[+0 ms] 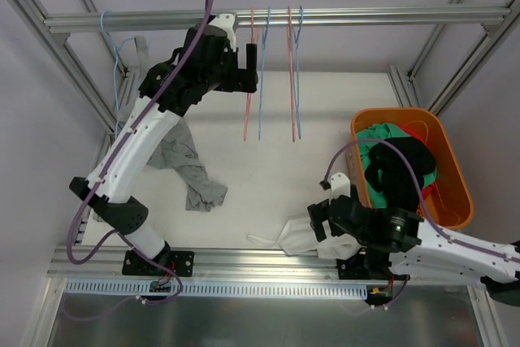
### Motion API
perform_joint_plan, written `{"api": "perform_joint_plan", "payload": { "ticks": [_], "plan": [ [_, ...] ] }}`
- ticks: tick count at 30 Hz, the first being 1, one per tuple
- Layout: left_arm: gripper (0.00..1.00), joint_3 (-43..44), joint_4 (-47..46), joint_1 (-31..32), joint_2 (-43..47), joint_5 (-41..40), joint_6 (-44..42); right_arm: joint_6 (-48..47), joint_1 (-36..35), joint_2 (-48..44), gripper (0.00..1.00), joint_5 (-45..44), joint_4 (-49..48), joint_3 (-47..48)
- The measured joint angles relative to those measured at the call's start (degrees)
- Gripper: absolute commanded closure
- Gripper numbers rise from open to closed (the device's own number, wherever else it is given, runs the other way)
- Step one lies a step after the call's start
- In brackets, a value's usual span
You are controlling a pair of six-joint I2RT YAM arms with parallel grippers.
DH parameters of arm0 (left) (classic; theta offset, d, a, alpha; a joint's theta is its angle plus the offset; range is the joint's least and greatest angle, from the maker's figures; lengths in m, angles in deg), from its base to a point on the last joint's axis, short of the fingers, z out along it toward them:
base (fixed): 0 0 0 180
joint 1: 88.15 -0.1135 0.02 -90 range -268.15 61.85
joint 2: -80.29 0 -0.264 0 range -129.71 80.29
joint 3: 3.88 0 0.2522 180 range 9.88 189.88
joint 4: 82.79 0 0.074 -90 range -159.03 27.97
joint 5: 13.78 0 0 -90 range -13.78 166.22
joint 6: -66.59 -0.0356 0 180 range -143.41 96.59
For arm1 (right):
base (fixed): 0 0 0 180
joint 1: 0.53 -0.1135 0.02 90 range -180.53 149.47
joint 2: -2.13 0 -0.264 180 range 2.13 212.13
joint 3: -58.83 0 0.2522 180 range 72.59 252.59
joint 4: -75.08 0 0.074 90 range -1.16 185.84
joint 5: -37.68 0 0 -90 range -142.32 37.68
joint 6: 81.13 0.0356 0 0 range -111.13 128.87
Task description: Remove the tank top from the hanger
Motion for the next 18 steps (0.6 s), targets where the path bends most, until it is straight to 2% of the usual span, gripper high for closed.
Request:
{"api": "perform_joint_plan", "payload": {
  "ticks": [6,13,16,17,18],
  "plan": [
    [0.01,-10.9,-0.3,0.0,14.3,-3.1,0.0,5.2,0.0,20.0,0.00,1.6,0.2,1.1],
    [0.01,-27.3,-0.3,0.0,33.8,-6.8,1.3,12.1,1.5,33.0,0.01,3.9,-0.7,0.8],
    [0.01,-33.1,-0.1,0.0,40.2,-8.0,2.0,13.5,2.4,34.8,0.19,7.2,-6.5,-1.6],
    [0.01,-34.6,0.1,0.0,42.2,-8.2,2.1,13.5,2.5,34.7,0.33,8.3,-8.8,-2.2],
    [0.01,-35.9,0.2,0.0,43.9,-8.3,2.1,13.3,2.5,34.7,0.40,9.0,-10.4,-2.6]
  ]
}}
